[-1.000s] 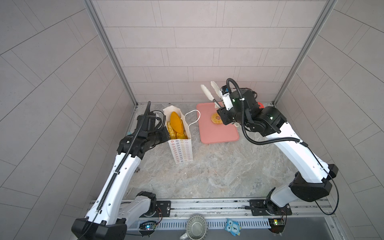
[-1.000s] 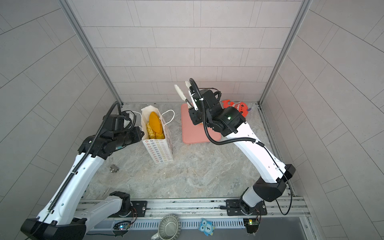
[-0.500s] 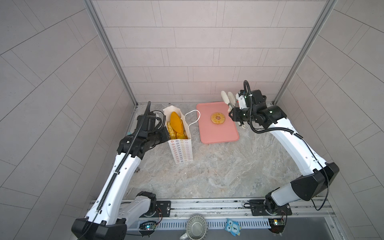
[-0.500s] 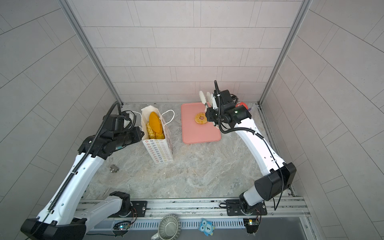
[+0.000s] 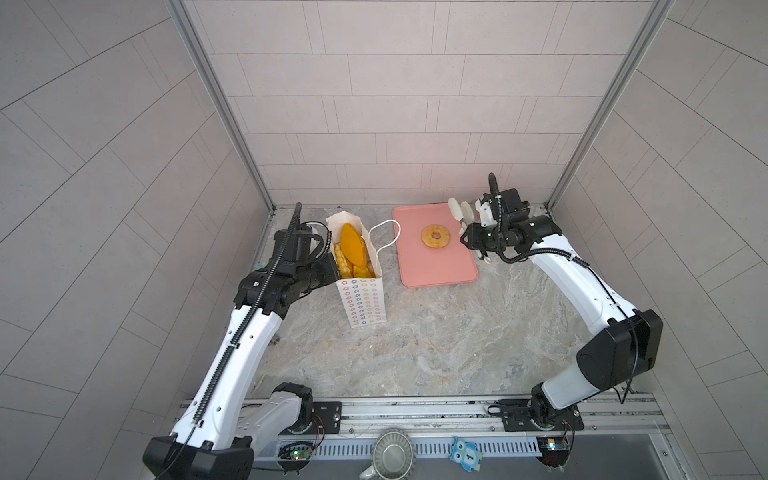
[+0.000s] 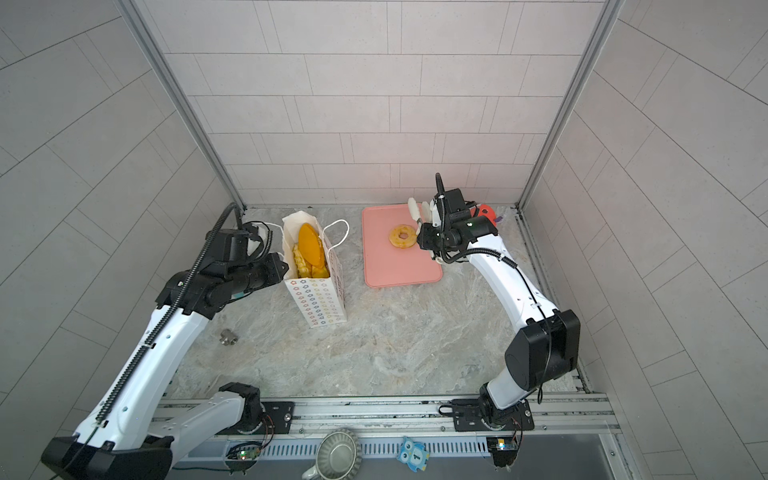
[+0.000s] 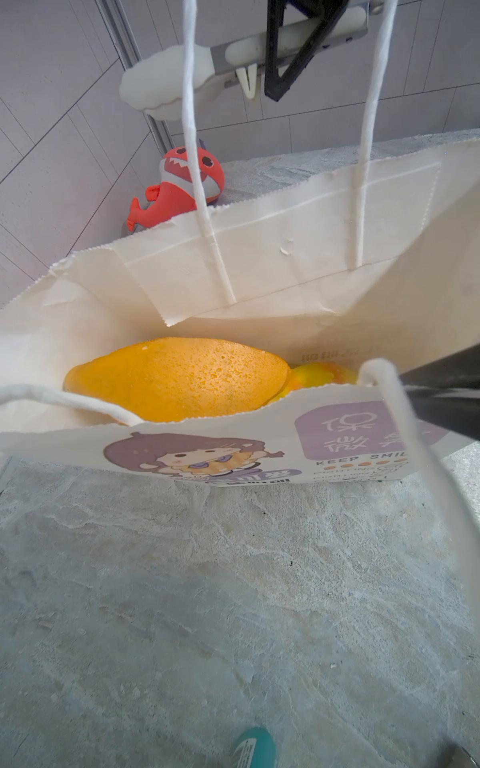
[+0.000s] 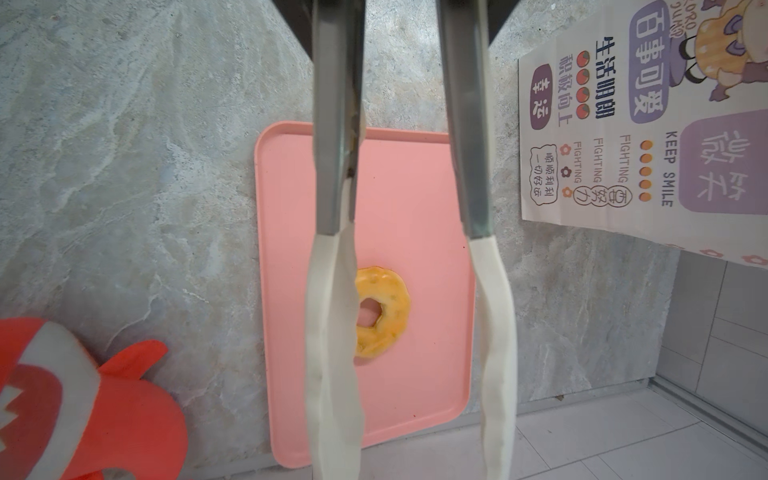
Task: Place the fake bread into the paper bag
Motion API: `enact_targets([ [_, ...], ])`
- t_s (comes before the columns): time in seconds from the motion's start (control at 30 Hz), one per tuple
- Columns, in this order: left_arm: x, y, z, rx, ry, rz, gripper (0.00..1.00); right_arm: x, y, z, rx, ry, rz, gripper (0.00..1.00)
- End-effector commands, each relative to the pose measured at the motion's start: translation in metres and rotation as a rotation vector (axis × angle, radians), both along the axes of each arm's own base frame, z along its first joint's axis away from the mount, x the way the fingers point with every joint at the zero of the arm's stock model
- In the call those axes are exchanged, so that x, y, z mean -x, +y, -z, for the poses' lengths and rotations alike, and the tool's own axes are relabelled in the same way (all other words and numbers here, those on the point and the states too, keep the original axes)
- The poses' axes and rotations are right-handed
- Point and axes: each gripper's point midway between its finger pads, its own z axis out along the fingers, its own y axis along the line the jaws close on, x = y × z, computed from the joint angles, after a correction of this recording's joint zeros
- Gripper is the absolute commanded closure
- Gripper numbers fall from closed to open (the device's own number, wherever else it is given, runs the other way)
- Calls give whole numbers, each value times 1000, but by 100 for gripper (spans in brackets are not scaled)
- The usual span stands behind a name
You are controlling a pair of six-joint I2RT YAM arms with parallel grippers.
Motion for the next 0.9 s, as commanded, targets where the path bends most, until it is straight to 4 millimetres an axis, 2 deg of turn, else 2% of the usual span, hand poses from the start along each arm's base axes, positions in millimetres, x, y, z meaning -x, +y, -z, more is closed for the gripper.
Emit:
enact_targets([
  [0.0,-1,0,-9,0,-22,-1,90,-10,2,-5,-30,-30,6,57],
  [0.33,0,0,-8,2,-23,1,90,-22,-4,29,-19,37,21,55],
  [0.87,0,0,-5,-3,-16,1,90,-39,-8,95,-81,225,38,55],
])
